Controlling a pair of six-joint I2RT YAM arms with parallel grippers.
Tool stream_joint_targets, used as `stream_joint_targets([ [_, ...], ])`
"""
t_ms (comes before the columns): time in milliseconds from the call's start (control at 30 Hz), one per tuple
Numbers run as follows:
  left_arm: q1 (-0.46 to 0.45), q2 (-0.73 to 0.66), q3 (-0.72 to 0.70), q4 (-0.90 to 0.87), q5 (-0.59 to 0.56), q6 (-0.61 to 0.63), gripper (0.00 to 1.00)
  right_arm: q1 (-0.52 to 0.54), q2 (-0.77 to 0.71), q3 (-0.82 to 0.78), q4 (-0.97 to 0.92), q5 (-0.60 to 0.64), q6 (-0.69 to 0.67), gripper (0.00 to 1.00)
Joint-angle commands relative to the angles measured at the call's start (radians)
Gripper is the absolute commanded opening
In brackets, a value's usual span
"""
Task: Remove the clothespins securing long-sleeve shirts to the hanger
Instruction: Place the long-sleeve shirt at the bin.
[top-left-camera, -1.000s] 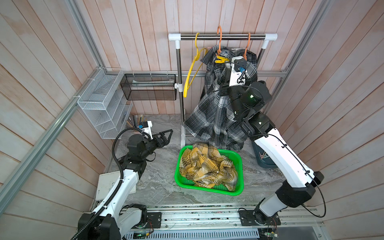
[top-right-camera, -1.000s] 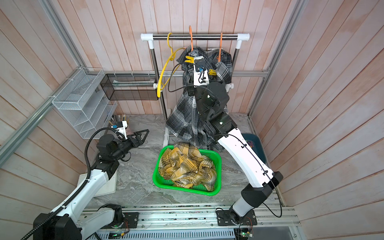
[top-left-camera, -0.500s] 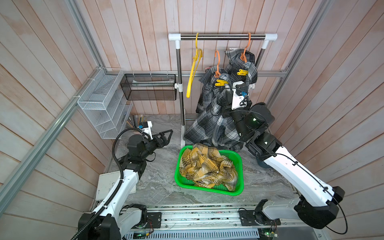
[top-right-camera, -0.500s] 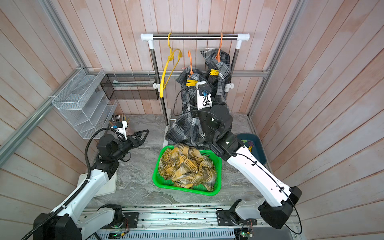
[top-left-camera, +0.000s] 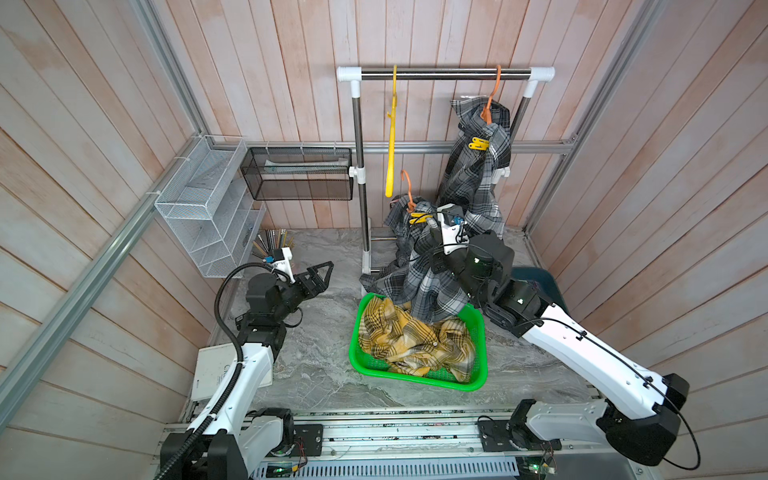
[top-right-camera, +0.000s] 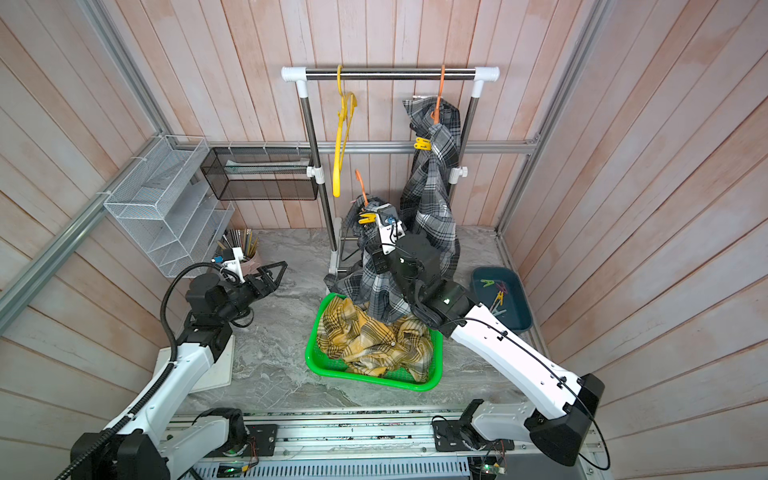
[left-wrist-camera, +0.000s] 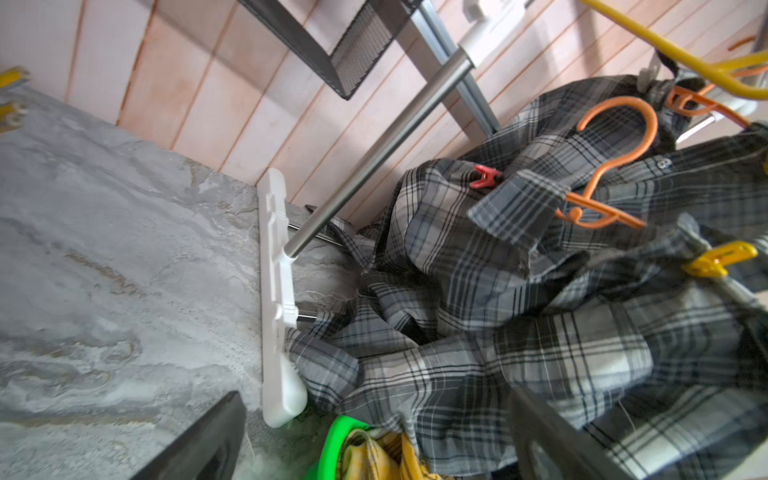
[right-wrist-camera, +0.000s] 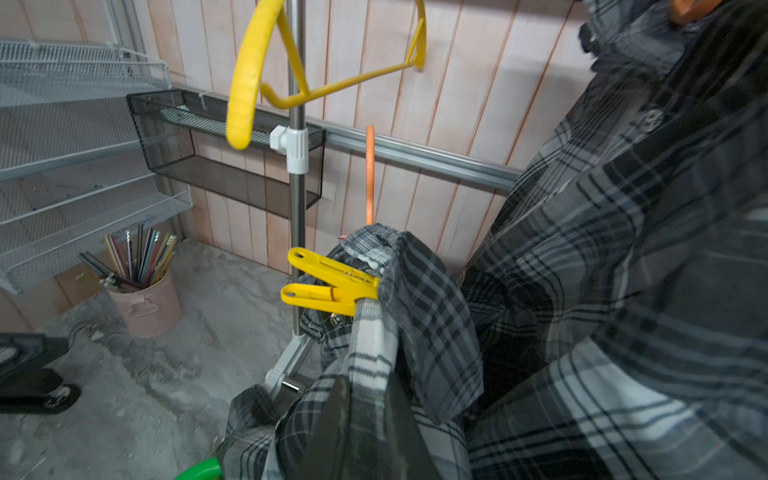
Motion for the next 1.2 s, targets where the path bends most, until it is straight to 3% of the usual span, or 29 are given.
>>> stream_joint_targets([
  [0, 0.047, -0.011, -0.030, 0.026, 0.024, -0.026, 1.00, 0.021, 0.005, -0.002, -0.027, -0.069, 0.055, 0.00],
  [267, 0.076, 0.000, -0.048, 0.034, 0.024, -0.024, 1.00, 0.077, 0.053, 0.053, -0.014, -0.287, 0.062, 0.00],
  [733, 0.103, 0.113, -0.059, 0.178, 0.085, -0.010, 1.00, 0.104, 0.101, 0.421, -0.014, -0.448, 0.000, 0.00],
  [1167, 0.092, 0.334, 0.139, 0.399, 0.215, 0.036, 1.00, 0.103, 0.219, 0.730, -0.028, -0.582, -0.030, 0.00],
])
